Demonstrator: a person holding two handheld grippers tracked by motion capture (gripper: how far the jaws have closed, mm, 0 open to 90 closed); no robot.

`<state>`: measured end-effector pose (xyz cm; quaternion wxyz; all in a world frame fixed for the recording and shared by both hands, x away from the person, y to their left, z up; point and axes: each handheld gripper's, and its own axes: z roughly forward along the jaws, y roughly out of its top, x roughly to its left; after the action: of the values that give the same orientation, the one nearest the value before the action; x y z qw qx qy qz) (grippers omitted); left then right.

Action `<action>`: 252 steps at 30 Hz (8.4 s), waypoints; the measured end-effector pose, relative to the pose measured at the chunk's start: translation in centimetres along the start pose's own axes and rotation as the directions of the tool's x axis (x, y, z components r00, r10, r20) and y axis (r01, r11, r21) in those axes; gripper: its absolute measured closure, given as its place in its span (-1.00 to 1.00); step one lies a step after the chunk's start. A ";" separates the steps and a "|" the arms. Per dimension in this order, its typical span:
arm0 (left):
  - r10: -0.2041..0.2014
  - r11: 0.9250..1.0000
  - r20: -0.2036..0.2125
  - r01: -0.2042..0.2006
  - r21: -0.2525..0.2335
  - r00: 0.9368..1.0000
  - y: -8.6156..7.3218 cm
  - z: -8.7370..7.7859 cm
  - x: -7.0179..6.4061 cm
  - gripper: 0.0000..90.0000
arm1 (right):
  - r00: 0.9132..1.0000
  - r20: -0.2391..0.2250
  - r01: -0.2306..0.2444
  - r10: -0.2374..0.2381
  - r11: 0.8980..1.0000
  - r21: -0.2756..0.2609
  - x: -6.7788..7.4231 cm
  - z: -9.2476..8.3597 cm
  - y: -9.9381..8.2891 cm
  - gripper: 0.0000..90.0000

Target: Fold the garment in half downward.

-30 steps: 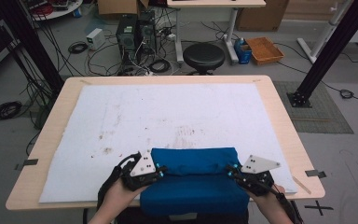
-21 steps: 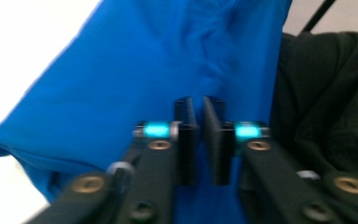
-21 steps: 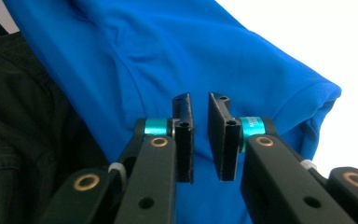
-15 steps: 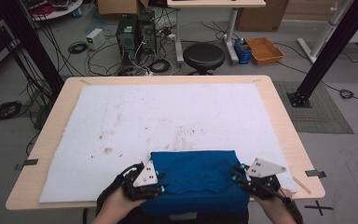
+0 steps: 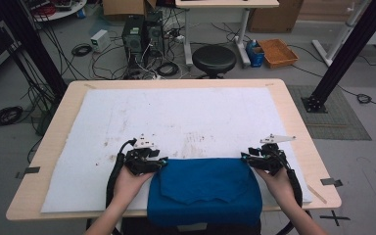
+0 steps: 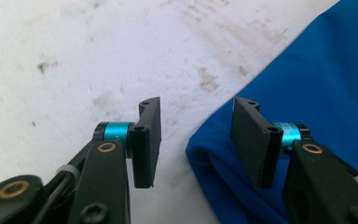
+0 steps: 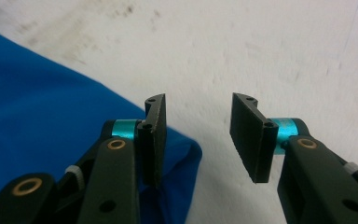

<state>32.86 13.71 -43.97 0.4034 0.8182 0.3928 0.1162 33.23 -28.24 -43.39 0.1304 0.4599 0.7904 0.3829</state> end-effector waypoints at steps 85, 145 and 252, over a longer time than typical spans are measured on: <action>-0.102 0.994 -0.063 0.104 0.038 0.993 1.3 1.3 0.6 0.81 | 0.997 0.000 0.083 -0.083 0.995 0.046 1.3 3.2 1.7 0.93; 0.027 0.996 0.146 -0.039 0.081 0.989 -5.6 -6.8 -8.0 0.87 | 0.957 -0.095 0.278 -0.274 0.960 0.032 7.5 -7.5 -6.3 0.95; 0.035 0.931 -0.064 -0.056 -0.360 0.997 -1.0 -6.0 2.9 -0.01 | 0.989 0.015 0.144 -0.144 0.971 -0.190 -3.2 -2.0 3.7 0.26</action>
<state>31.20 19.57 -41.18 0.5330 0.7352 0.3569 0.2190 36.22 -30.83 -39.84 0.2018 0.3868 0.7814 0.4462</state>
